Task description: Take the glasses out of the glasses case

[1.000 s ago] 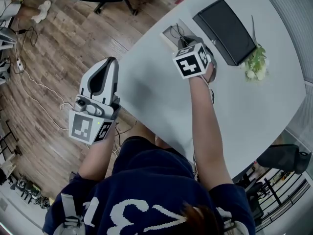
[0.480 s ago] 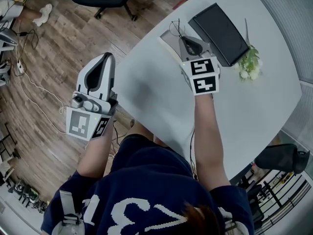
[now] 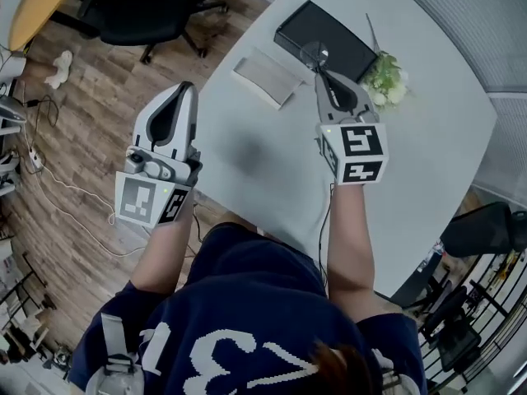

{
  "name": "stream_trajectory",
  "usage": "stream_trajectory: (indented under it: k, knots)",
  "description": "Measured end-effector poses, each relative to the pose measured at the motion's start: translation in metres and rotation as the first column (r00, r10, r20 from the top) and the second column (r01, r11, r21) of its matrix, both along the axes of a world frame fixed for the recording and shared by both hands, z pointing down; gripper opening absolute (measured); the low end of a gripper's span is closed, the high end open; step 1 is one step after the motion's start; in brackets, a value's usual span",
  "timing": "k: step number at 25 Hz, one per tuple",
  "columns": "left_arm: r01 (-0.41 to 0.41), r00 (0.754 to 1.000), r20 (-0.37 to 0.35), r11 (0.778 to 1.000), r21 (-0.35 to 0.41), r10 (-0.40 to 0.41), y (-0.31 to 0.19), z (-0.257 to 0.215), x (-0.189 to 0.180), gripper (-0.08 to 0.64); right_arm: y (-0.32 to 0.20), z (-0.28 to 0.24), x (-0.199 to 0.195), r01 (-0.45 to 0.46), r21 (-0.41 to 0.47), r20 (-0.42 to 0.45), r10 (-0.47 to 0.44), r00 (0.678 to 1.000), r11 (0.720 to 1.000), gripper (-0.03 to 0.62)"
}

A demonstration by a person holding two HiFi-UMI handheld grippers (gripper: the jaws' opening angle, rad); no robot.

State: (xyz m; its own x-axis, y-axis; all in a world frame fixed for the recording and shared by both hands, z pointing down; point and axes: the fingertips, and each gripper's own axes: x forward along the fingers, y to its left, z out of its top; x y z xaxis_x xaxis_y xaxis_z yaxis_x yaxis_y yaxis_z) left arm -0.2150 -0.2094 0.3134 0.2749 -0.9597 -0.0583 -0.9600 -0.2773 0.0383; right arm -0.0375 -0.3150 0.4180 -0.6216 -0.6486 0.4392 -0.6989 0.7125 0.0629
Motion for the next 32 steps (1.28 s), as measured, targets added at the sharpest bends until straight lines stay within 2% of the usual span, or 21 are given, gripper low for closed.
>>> stream_trajectory:
  k: [3,8,13,19,24,28,32]
  knots:
    - [-0.122,0.992,-0.003,0.992,0.018,0.122,-0.019,-0.006,0.038,0.014,0.008,-0.009,0.053,-0.126,0.009,0.003,0.126,0.992,0.992,0.026]
    - [-0.275,0.961,-0.010,0.961,0.027,0.275,-0.042,-0.008,0.107,0.014,0.019,-0.008,0.141,-0.293,0.000,-0.010,0.293,0.956,0.956,0.027]
    - [-0.371,0.928,-0.013,0.929,0.011,0.371,-0.043,0.000,0.154,0.014,0.039,0.046,0.197,-0.393,-0.090,-0.104,0.384,0.918,0.915,0.027]
    - [-0.398,0.917,-0.005,0.916,-0.046,0.399,-0.035,0.023,0.164,0.014,0.073,0.146,0.214,-0.435,-0.291,-0.216,0.385,0.897,0.852,0.028]
    - [-0.383,0.923,0.002,0.921,-0.074,0.384,-0.029,0.033,0.160,0.014,0.090,0.189,0.220,-0.455,-0.365,-0.267,0.377,0.887,0.812,0.029]
    - [-0.370,0.928,0.006,0.926,-0.067,0.371,-0.028,0.031,0.155,0.014,0.091,0.190,0.221,-0.462,-0.366,-0.262,0.387,0.884,0.808,0.031]
    - [-0.368,0.930,0.008,0.929,-0.034,0.369,-0.029,0.018,0.157,0.014,0.079,0.153,0.226,-0.459,-0.328,-0.196,0.415,0.888,0.826,0.072]
